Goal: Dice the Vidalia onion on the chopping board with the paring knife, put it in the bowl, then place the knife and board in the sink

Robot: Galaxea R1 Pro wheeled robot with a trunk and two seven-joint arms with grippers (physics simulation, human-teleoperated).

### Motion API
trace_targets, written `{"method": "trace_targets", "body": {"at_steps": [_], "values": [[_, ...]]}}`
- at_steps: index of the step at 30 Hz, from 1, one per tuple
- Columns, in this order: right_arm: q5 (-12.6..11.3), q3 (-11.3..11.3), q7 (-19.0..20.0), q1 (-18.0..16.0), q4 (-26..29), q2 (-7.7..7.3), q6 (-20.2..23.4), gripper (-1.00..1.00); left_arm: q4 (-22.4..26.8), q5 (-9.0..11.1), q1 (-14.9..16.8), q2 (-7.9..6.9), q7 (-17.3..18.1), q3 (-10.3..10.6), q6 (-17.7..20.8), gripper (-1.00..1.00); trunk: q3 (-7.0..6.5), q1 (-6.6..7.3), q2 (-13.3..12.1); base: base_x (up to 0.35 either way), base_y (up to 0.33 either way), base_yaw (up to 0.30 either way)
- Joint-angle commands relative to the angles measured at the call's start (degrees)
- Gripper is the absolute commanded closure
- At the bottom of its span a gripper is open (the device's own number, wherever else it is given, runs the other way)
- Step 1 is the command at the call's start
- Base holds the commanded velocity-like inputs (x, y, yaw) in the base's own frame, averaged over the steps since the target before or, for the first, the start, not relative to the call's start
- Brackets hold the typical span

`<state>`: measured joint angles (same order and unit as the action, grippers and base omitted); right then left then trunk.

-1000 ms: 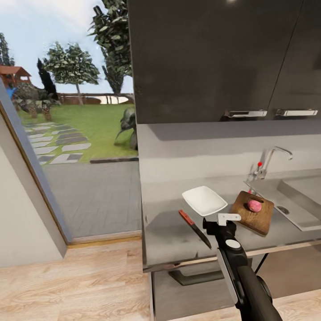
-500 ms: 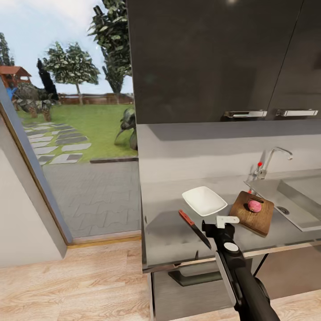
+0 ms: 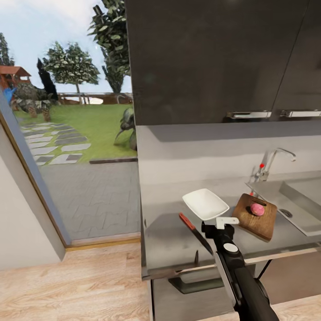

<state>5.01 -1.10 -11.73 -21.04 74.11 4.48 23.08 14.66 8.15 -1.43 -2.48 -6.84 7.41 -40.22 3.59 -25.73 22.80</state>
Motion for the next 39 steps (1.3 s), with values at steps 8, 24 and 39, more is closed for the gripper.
{"method": "trace_targets", "body": {"at_steps": [8,24,39], "values": [[0.49,-0.12,-0.13,-0.05,-0.10,0.08,0.48,-1.00,0.15,0.44,-0.04,-0.07,-0.28,0.51,-0.11,-1.00,0.11,-0.05,0.12,0.053,0.000,0.000],[0.44,-0.13,-0.13,-0.05,-1.70,0.17,0.38,-1.00,0.11,0.44,-0.03,-0.05,-0.28,0.53,-0.12,-1.00,0.11,-0.05,0.12,0.001,0.000,0.000],[0.45,-0.16,-0.19,-0.05,-1.54,0.20,-0.39,-1.00,0.12,0.42,-0.06,-0.05,-0.28,0.53,-0.12,-1.00,0.11,-0.05,0.12,0.000,0.000,0.000]]}}
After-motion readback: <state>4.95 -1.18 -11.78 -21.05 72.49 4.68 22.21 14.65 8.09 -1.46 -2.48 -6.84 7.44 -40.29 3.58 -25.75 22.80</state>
